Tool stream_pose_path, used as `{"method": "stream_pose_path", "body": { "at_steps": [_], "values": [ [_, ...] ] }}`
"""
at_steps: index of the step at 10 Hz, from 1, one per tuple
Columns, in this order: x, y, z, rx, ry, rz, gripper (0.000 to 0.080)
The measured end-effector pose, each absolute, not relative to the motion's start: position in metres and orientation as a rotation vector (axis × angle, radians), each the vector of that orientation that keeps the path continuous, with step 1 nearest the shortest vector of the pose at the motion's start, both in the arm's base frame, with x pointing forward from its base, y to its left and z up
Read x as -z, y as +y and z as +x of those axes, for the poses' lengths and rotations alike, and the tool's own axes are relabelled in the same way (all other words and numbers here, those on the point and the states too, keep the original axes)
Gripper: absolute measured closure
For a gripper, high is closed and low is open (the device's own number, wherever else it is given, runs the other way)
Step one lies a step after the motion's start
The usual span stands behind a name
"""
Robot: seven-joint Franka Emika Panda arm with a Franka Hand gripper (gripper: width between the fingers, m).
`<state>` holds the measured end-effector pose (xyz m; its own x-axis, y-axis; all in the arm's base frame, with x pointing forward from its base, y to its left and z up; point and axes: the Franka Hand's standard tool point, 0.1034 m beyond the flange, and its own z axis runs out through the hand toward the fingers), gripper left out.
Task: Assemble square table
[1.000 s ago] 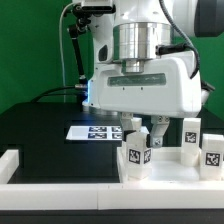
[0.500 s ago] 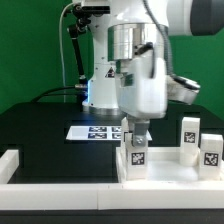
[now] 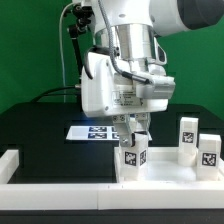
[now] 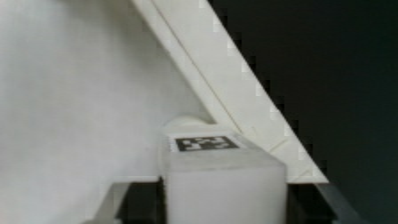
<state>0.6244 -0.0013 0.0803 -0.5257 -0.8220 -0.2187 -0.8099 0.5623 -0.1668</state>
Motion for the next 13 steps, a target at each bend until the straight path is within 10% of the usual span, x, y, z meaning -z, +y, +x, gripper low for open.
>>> {"method": "stream_pose_path", "body": {
  "at_steps": [4, 11, 13],
  "values": [
    [-0.081, 0.0005, 0.6275, 0.191, 2.075, -2.075, 0.0158],
    [-0.0799, -0.0015, 0.6327, 0.22, 1.213, -2.851, 0.015],
    [-0.0794, -0.0016, 0.6325, 0.217, 1.277, -2.82, 0.0269]
  ]
}}
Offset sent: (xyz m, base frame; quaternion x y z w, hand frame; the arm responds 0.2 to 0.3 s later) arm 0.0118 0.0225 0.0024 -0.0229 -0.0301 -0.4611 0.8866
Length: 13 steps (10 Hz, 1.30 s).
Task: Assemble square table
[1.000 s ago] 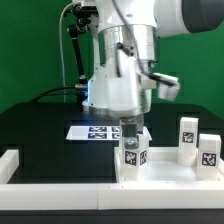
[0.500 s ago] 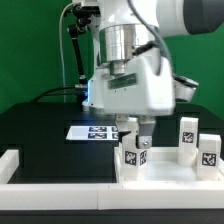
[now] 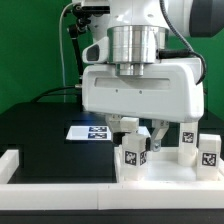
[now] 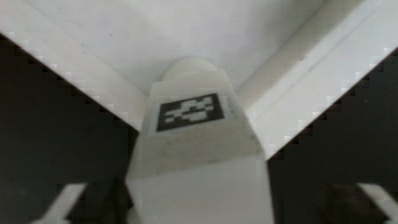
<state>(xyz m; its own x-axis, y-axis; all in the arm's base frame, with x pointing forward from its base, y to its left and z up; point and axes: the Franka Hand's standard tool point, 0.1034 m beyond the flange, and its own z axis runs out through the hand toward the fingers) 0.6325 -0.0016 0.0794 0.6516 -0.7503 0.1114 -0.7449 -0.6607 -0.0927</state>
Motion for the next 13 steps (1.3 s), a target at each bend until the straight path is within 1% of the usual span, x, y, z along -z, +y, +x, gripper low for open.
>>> {"method": "stream_pose_path", "body": {
  "at_steps": [1, 2, 5, 8, 9, 10, 11, 12, 13],
  "values": [
    [-0.079, -0.002, 0.632, 0.213, 1.372, -2.771, 0.0453],
    [-0.078, -0.003, 0.631, 0.208, 1.441, -2.734, 0.0507],
    [-0.078, -0.005, 0.628, 0.189, 1.802, -2.498, 0.0507],
    [-0.077, 0.0, 0.622, 0.108, 2.293, -2.029, 0.0507],
    [-0.078, 0.003, 0.621, 0.087, 2.443, -1.767, 0.0507],
    [-0.077, 0.002, 0.616, 0.12, 2.544, -1.49, 0.0507],
    [-0.077, 0.002, 0.615, 0.123, 2.569, -1.434, 0.0507],
    [-0.077, 0.002, 0.615, 0.113, 2.613, -1.351, 0.0459],
    [-0.076, 0.001, 0.615, 0.113, 2.618, -1.346, 0.0459]
  ]
}}
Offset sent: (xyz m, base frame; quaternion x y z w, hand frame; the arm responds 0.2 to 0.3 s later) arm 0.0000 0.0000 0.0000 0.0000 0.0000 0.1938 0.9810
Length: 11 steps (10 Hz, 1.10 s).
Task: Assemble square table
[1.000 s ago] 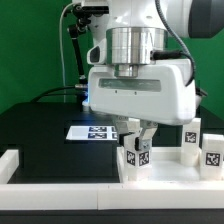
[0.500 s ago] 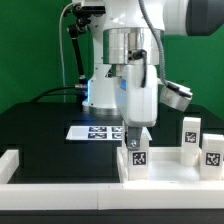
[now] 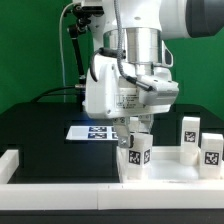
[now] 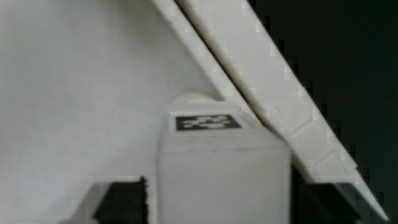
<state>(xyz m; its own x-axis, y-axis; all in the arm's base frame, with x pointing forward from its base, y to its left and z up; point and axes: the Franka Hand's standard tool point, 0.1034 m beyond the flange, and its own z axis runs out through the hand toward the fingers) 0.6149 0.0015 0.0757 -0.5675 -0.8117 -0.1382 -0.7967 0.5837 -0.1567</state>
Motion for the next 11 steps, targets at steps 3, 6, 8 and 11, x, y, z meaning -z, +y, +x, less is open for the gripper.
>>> {"method": "stream_pose_path", "body": {
  "at_steps": [3, 6, 8, 11],
  "values": [
    [-0.077, 0.012, 0.617, 0.118, 2.418, -1.808, 0.0173],
    [-0.077, 0.018, 0.618, 0.155, 2.152, -2.148, 0.0151],
    [-0.077, 0.017, 0.618, 0.168, 2.01, -2.297, 0.015],
    [-0.076, 0.014, 0.623, 0.228, 1.544, -2.715, 0.015]
  ]
}}
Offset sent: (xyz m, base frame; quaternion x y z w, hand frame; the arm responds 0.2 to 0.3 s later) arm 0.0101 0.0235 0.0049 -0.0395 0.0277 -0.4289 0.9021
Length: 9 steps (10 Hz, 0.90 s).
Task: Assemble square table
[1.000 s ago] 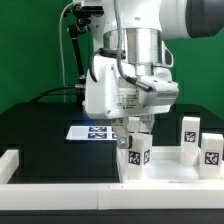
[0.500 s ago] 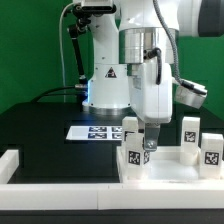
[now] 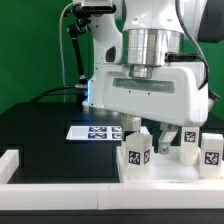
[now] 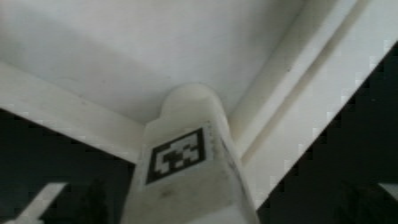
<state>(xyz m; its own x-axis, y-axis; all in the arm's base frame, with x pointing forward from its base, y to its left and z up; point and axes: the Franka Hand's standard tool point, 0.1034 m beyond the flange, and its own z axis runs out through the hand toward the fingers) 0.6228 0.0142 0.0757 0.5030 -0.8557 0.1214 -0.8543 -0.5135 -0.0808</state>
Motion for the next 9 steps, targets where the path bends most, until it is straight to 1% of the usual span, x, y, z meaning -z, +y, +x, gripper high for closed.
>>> {"method": "stream_pose_path", "body": {
  "at_steps": [2, 3, 4, 5, 9],
  "values": [
    [-0.0749, 0.0142, 0.6225, 0.227, 1.581, -2.693, 0.0154],
    [-0.0745, 0.0146, 0.6223, 0.224, 1.66, -2.638, 0.0309],
    [-0.0729, 0.0153, 0.6202, 0.21, 1.781, -2.555, 0.0506],
    [-0.0727, 0.0157, 0.6196, 0.204, 1.81, -2.534, 0.051],
    [-0.0747, 0.019, 0.6224, 0.171, 2.223, -2.145, 0.051]
  ]
}}
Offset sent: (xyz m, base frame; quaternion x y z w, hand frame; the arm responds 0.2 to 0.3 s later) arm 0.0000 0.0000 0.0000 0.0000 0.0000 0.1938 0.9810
